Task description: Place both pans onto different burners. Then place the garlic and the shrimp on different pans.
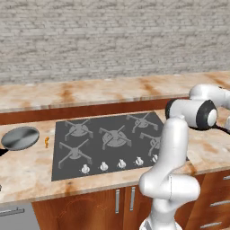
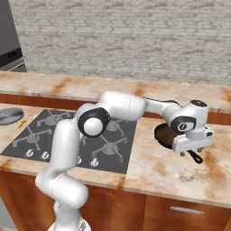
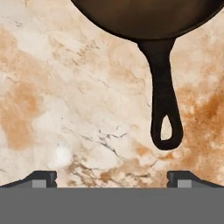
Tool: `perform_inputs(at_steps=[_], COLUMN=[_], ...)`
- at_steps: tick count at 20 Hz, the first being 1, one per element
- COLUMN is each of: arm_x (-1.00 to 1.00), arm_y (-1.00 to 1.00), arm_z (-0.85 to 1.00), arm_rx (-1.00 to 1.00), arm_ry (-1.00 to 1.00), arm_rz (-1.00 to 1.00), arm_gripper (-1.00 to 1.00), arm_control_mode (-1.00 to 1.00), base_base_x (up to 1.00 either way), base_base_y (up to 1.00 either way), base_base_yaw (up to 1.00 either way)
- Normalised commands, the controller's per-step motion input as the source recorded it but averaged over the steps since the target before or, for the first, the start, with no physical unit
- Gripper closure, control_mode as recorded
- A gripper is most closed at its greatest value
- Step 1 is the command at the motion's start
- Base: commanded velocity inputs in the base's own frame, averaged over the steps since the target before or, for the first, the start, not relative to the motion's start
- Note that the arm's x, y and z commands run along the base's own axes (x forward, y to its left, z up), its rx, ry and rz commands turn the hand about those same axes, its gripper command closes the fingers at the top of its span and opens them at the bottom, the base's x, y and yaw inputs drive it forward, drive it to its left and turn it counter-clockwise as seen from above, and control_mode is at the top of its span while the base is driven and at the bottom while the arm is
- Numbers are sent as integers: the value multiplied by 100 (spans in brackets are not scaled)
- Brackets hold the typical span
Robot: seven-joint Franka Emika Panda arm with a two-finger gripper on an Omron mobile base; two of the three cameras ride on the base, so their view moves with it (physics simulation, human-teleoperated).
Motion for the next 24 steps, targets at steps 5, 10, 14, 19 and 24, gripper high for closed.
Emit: perform_inputs(at_steps=[5,10,14,19,24], arm_x=[30,51,50,30,0], arm_y=[-18,-1,-8,-23,-3], arm_z=[-30,-39,-37,-26,-30], arm_rx=[0,0,0,0,0], arm_ry=[6,3,0,0,2], arm_rz=[0,0,0,0,0], arm_gripper=[-100,-100,-100,-100,-100], arm_control_mode=[-100,-100,-100,-100,-100], base_base_x=[0,0,0,0,0], base_base_y=[0,0,0,0,0], base_base_yaw=[0,0,0,0,0])
